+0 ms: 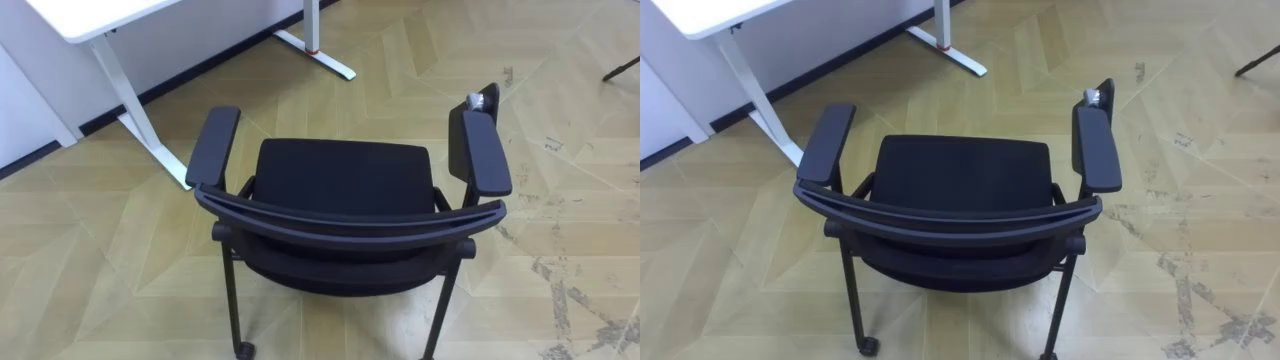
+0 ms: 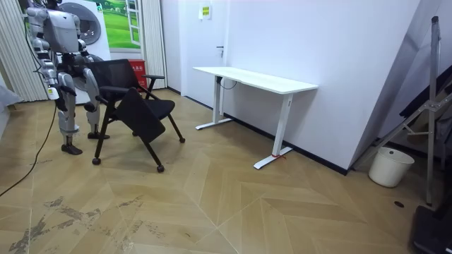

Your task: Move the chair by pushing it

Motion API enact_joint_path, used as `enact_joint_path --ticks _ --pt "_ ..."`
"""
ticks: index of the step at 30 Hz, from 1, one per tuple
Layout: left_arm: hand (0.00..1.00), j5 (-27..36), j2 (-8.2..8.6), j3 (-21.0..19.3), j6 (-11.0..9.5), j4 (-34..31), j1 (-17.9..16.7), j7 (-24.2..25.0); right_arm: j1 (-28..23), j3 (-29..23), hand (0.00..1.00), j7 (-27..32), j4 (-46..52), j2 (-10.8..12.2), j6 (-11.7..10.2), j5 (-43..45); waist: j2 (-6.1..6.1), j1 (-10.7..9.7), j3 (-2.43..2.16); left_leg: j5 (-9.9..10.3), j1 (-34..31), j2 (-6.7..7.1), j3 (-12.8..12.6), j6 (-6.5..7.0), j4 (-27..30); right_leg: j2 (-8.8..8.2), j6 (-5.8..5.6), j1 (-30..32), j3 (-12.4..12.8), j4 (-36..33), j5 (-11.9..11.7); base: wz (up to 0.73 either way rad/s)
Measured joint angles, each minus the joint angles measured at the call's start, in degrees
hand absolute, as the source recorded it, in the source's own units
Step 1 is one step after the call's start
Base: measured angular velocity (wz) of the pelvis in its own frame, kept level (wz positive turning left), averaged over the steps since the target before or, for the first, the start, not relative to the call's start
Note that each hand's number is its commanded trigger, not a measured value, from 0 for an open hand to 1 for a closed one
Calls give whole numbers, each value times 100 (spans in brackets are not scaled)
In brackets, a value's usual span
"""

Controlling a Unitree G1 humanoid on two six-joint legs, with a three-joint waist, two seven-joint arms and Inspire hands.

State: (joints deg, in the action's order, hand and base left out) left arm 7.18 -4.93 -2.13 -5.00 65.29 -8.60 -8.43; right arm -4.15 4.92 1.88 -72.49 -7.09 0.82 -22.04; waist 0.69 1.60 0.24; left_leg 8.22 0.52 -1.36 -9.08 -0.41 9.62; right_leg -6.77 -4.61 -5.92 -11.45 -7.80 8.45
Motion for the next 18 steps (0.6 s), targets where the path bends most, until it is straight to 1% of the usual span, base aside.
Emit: enact_joint_path --ticks 18 --pt "0 -8 -7 -3 -3 4 1 8 20 -4 0 0 0 2 -16 33 9 -16 6 15 -9 0 4 -12 2 0 0 6 -1 0 0 0"
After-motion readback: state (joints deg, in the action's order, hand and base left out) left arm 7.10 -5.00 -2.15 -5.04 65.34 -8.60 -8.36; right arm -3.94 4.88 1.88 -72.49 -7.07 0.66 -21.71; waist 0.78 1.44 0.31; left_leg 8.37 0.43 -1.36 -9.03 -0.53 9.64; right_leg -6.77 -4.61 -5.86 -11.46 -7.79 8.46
